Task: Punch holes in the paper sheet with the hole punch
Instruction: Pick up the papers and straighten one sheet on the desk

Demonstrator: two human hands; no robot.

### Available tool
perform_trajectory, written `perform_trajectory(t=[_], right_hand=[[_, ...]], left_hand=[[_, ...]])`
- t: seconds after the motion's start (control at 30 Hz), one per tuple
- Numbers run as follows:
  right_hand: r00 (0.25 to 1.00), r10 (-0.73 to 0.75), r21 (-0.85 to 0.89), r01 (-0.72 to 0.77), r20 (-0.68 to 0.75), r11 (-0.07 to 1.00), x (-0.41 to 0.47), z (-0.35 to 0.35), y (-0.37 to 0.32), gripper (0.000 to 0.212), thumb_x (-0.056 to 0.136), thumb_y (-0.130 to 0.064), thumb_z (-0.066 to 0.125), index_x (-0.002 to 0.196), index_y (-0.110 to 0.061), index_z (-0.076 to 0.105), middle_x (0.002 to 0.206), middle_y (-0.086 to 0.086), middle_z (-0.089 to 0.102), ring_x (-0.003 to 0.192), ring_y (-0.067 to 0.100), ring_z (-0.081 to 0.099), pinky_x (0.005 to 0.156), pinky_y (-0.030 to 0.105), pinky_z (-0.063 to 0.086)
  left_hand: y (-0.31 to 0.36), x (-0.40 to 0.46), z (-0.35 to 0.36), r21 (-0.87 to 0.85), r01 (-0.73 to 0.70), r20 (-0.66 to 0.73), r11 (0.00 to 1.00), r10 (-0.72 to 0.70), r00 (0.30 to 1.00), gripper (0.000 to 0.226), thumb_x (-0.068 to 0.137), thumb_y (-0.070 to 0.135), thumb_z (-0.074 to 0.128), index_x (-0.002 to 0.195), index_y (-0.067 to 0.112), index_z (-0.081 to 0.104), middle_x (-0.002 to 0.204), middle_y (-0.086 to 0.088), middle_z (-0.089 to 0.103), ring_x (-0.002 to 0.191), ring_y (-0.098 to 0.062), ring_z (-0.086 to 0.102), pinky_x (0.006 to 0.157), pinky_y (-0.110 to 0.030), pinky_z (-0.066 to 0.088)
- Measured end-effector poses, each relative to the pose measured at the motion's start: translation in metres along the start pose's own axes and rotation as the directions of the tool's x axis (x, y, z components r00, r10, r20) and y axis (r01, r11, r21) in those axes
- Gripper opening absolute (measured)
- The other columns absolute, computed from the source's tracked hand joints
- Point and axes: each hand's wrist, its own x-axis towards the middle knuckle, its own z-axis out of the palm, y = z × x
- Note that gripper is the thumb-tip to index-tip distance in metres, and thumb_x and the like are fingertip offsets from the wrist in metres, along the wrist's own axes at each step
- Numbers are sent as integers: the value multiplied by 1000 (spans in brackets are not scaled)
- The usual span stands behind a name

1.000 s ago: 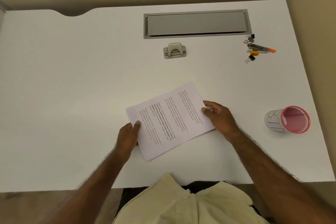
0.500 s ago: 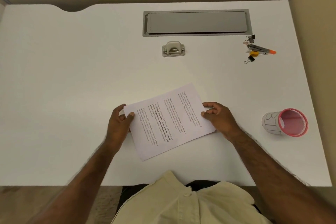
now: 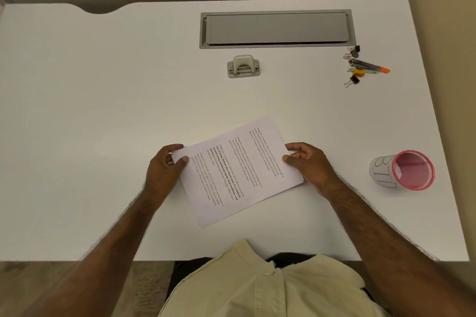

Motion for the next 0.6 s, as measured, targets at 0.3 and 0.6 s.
perform_trajectory(t=[0.3,0.6], right_hand=[[1000,10,-5,-10,-24,1000,-1,1,-1,24,89,-18,84,109,-28,75,84,-4,80,76,11,75,72,26,55],[999,13,-3,-13,-46,1000,-3,2,-1,14,90,-17,83,100,-27,78,88,-9,83,80,8,77,75,24,57]], left_hand=[[0,1,0,22,-3,25,1000,3,1000,29,98,22,75,127,26,76,126,5,76,103,-14,68,97,-35,56],[-3,3,3,-9,32,8,999,-32,999,23,99,23,75,122,24,79,103,5,76,82,-14,63,84,-32,52]])
